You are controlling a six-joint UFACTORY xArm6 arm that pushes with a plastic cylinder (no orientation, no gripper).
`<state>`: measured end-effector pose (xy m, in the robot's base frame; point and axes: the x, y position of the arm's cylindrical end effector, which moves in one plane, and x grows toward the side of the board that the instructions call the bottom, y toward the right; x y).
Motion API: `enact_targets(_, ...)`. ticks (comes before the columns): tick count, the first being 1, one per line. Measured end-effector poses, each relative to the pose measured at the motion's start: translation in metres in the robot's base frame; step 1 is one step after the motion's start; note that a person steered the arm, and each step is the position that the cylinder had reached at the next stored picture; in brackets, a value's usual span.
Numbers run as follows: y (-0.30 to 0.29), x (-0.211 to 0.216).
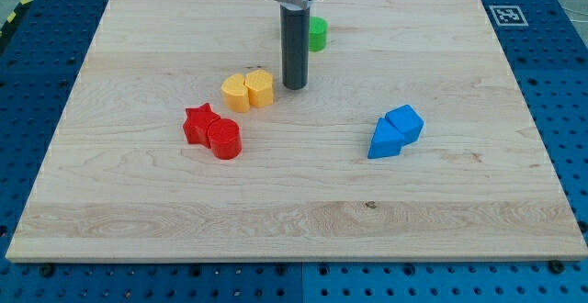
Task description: Push the yellow hexagon into the red circle
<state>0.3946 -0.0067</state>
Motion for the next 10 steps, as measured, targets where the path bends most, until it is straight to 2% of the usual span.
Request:
enact_targets(1,0.0,-0.02)
enact_targets(2,-0.025,-0.039)
enact_targets(3,-0.039,-0.017)
enact_targets(4,-0.026,0.0)
enact_targets(8,-0.023,0.046)
enact_targets(10,-0.028,0.048)
